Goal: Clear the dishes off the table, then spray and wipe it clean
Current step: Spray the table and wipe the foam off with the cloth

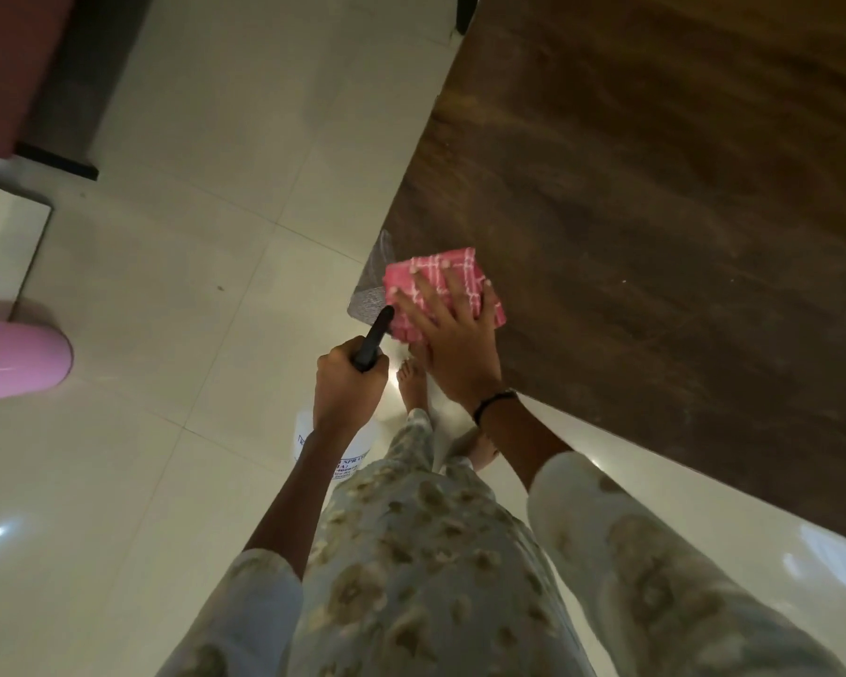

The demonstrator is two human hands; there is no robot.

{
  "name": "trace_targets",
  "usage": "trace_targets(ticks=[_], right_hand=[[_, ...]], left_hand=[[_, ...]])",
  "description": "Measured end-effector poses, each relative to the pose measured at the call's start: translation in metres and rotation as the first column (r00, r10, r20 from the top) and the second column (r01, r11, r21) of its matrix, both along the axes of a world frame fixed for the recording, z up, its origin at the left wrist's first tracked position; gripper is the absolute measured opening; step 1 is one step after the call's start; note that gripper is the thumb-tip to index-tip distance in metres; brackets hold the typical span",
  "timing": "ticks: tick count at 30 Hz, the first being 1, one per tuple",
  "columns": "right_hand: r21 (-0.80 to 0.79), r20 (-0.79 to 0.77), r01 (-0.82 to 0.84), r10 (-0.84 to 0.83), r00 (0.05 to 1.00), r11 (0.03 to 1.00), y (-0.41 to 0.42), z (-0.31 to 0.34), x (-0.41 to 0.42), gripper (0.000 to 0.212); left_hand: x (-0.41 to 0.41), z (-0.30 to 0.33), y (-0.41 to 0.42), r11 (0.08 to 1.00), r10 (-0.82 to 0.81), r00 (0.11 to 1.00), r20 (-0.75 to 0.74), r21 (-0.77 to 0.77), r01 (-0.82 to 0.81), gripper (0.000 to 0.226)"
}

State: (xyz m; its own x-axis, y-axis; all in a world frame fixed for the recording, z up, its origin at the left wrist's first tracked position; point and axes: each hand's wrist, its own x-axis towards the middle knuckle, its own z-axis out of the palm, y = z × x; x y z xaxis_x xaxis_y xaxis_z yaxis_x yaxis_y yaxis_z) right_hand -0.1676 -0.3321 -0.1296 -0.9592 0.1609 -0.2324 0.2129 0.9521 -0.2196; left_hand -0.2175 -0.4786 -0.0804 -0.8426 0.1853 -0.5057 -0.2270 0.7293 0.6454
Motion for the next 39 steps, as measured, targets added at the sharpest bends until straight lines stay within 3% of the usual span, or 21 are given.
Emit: trace_targets(ticks=[4, 6, 9, 13, 17, 21, 26, 30, 32, 39], right_hand=[[0.018, 0.011, -0.195, 0.195, 0.981, 0.981, 0.006, -0.007, 0.047, 0.058], [0.048, 0.012, -0.217, 0.217, 0.976, 0.975, 0.028, -0.006, 0.064, 0.064], [0.09, 0.034, -0.091, 0.089, 0.995, 0.992, 0.057, 0.0, 0.06, 0.069], [0.102, 0.055, 0.115, -0.121, 0.991, 0.988, 0.07, 0.0, -0.005, 0.065], [0.092, 0.075, 0.155, -0.162, 0.984, 0.984, 0.048, -0.003, -0.074, 0.06], [0.095, 0.039, 0.042, -0.046, 0.998, 0.995, 0.005, -0.003, -0.085, 0.061], [-0.018, -0.054, -0.138, 0.137, 0.989, 0.99, -0.043, -0.003, -0.041, 0.049], [0.033, -0.052, -0.38, 0.381, 0.923, 0.924, -0.011, -0.01, -0.007, 0.057], [0.057, -0.032, -0.421, 0.423, 0.905, 0.905, 0.015, -0.009, -0.002, 0.063], [0.096, 0.031, -0.125, 0.123, 0.992, 0.988, 0.1, 0.0, -0.008, 0.07]], left_hand=[[-0.006, 0.0, -0.006, 1.0, 0.011, 1.0, 0.001, 0.016, -0.011, 0.027], [-0.01, 0.001, -0.008, 0.999, 0.03, 1.0, -0.003, 0.024, -0.03, 0.026], [-0.017, 0.005, -0.008, 0.999, 0.036, 0.999, -0.006, 0.036, -0.036, 0.024], [-0.033, 0.004, -0.012, 0.999, 0.034, 0.999, -0.026, 0.035, -0.033, 0.022], [-0.047, 0.002, -0.018, 0.997, 0.051, 0.997, -0.052, 0.061, -0.048, 0.021], [-0.056, 0.001, -0.024, 0.996, 0.062, 0.996, -0.063, 0.074, -0.057, 0.027], [-0.062, 0.011, -0.022, 0.992, 0.077, 0.997, -0.02, 0.098, -0.074, 0.029], [-0.063, 0.019, -0.014, 0.992, 0.049, 0.998, -0.025, 0.113, -0.046, 0.031], [-0.062, 0.022, -0.007, 0.994, 0.034, 0.999, -0.037, 0.108, -0.03, 0.034], [-0.063, 0.032, 0.023, 0.991, -0.002, 0.998, -0.067, 0.137, 0.011, 0.037]])
